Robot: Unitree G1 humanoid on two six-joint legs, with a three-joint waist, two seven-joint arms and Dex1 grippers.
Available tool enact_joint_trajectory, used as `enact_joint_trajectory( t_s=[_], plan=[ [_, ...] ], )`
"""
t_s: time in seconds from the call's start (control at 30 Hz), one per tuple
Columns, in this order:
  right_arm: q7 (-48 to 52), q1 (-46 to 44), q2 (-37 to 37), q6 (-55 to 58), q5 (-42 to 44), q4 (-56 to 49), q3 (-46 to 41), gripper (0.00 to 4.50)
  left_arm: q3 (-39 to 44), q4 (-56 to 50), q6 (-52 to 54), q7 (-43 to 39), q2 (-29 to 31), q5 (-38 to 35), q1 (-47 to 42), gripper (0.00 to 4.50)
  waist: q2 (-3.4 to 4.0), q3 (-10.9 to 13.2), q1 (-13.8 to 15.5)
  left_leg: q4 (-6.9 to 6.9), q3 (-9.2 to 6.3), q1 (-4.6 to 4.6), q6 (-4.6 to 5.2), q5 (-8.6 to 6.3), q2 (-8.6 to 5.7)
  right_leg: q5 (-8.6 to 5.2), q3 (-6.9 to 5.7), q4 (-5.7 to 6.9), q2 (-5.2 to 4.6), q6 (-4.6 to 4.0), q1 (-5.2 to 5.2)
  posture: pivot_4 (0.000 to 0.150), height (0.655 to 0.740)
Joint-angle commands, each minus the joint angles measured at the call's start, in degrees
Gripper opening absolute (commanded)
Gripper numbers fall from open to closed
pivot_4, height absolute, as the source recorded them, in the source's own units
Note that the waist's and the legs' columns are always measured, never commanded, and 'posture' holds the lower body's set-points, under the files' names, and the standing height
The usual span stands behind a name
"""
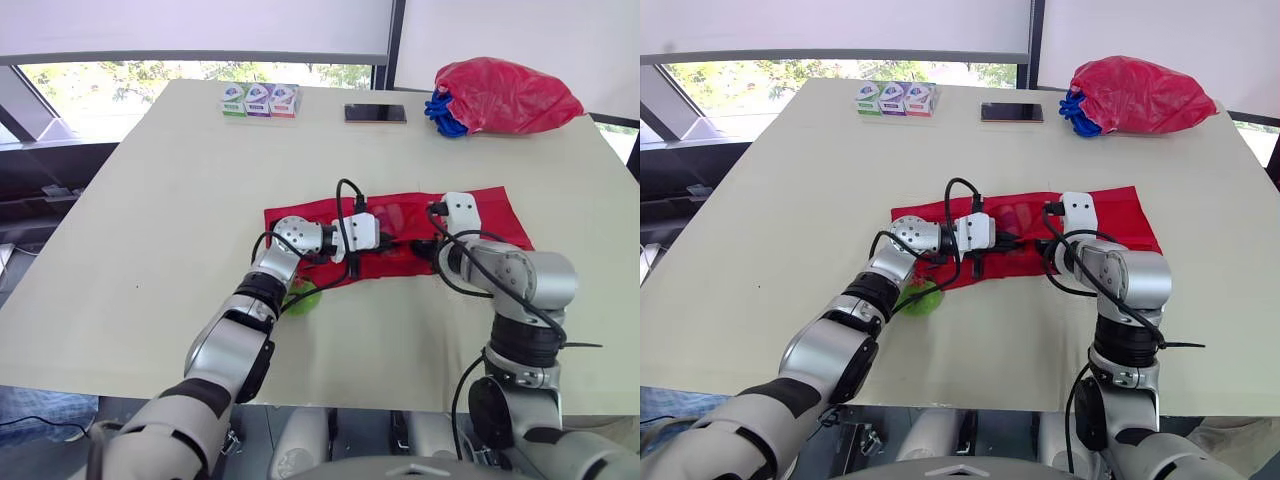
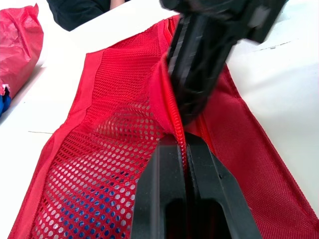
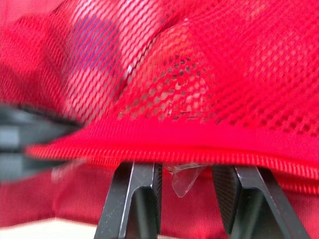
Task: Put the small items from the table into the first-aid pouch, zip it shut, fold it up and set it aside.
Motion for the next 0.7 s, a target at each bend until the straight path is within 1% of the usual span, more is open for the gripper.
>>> enact_joint_trajectory(
  t_s=[0.03,0.07,0.1,0.13,0.17,0.2,0.3,0.4,0.43,0.47,0.5,0.53,0.57,0.6,0.7],
  plan=[
    [1.1,0.0,-1.6,-1.9,2.1,-2.2,-1.2,2.09,-0.2,-2.7,0.1,-0.4,-0.3,-0.8,0.1,0.0,0.0,0.0,0.0,-0.01,0.0,0.0,0.0,0.0,0.0,0.0,0.0,0.0,0.0,0.0,0.0,0.15,0.74],
    [1.4,0.4,-2.1,-1.5,2.5,-2.9,-1.1,2.67,-0.1,-2.6,0.2,-0.3,-0.2,-0.8,0.0,0.0,0.0,0.0,0.0,-0.01,-0.01,0.0,0.0,0.0,0.01,0.0,0.0,0.0,0.0,0.0,0.0,0.15,0.74],
    [2.2,0.9,-2.9,-1.3,3.1,-3.7,-0.8,2.92,0.0,-2.3,0.3,0.0,-0.1,-0.7,-0.2,0.0,0.0,0.0,0.0,-0.01,-0.01,0.0,0.0,0.0,0.0,0.0,0.0,0.0,0.0,0.0,0.0,0.15,0.74],
    [2.8,1.4,-3.5,-0.7,3.8,-4.5,-0.7,3.41,0.1,-2.1,0.4,0.2,0.0,-0.7,-0.4,0.0,0.0,0.0,-0.1,-0.02,-0.01,0.0,0.0,0.0,0.01,0.0,-0.01,-0.01,0.0,0.0,0.0,0.15,0.74],
    [3.4,2.0,-4.1,0.4,4.6,-5.5,-0.9,3.75,0.3,-1.8,0.5,0.3,0.1,-0.7,-0.7,0.0,0.0,0.0,-0.1,-0.02,-0.01,0.0,0.0,0.0,0.01,0.0,-0.01,-0.01,0.0,0.0,0.0,0.15,0.74],
    [4.6,2.8,-5.2,2.1,5.8,-7.2,-0.9,3.95,0.5,-1.4,0.8,0.4,0.2,-0.8,-1.1,0.0,0.0,0.0,-0.2,-0.02,-0.01,0.0,0.0,0.0,0.01,0.0,0.0,0.0,0.0,0.0,0.0,0.15,0.74],
    [9.5,6.5,-11.1,5.8,10.7,-13.6,0.1,3.95,1.1,-0.6,1.4,0.4,0.6,-1.1,-1.8,0.0,0.0,0.0,-0.4,-0.03,-0.03,0.0,0.01,0.0,0.01,0.0,-0.01,0.0,0.0,0.0,0.0,0.15,0.74],
    [12.1,8.7,-16.0,5.9,12.7,-17.3,2.2,3.95,1.0,-0.5,1.3,0.1,0.6,-1.1,-1.9,0.0,0.0,0.0,-0.5,-0.02,-0.1,-0.01,0.01,0.0,0.02,-0.01,-0.08,-0.01,-0.01,0.0,0.02,0.15,0.74],
    [12.6,9.6,-17.5,5.7,13.2,-18.6,3.0,3.75,0.9,-0.5,1.2,0.0,0.5,-1.2,-1.9,0.0,0.0,0.0,-0.6,-0.02,-0.13,-0.02,0.01,-0.01,0.04,-0.01,-0.1,-0.03,-0.03,0.0,0.03,0.15,0.74],
    [12.9,10.3,-18.8,5.6,13.7,-19.4,3.7,3.75,0.8,-0.4,1.2,-0.1,0.5,-1.2,-1.9,0.0,0.0,0.0,-1.2,-0.03,-0.12,-0.04,0.02,-0.01,0.04,-0.01,-0.09,-0.05,-0.04,0.0,0.02,0.15,0.74],
    [13.2,11.1,-20.1,5.0,14.1,-20.0,4.8,3.31,0.7,-0.3,1.1,-0.2,0.4,-1.2,-1.9,0.0,0.0,0.0,-1.2,-0.03,-0.11,-0.02,0.02,-0.01,0.04,-0.01,-0.07,-0.02,-0.04,0.01,0.01,0.15,0.74],
    [13.1,11.8,-20.7,4.0,14.1,-20.1,5.6,3.0,0.7,-0.2,1.1,-0.3,0.4,-1.2,-1.9,0.0,0.0,0.0,-1.3,-0.03,-0.13,-0.01,0.02,-0.01,0.05,-0.01,-0.08,-0.02,-0.02,0.01,0.01,0.15,0.74],
    [12.7,12.1,-20.8,3.2,13.9,-19.7,6.3,3.0,0.6,-0.1,1.0,-0.4,0.3,-1.1,-2.0,0.0,0.0,0.0,-1.3,-0.03,-0.12,0.0,0.02,-0.01,0.05,-0.01,-0.08,-0.02,0.0,0.01,0.01,0.15,0.74],
    [12.3,12.2,-20.7,2.1,13.5,-19.1,7.2,2.52,0.6,0.0,1.0,-0.4,0.2,-1.1,-2.0,0.0,0.0,0.0,-1.2,-0.03,-0.13,0.0,0.02,-0.01,0.06,-0.01,-0.08,-0.01,0.0,0.01,0.01,0.15,0.74],
    [11.1,11.9,-20.1,-1.3,12.7,-16.8,9.3,1.61,0.5,-0.1,0.9,-0.6,-0.1,-1.1,-2.1,0.0,0.0,0.0,-1.2,-0.02,-0.13,0.0,0.01,-0.01,0.06,-0.01,-0.07,0.0,0.01,0.01,0.01,0.15,0.74]
  ],
)
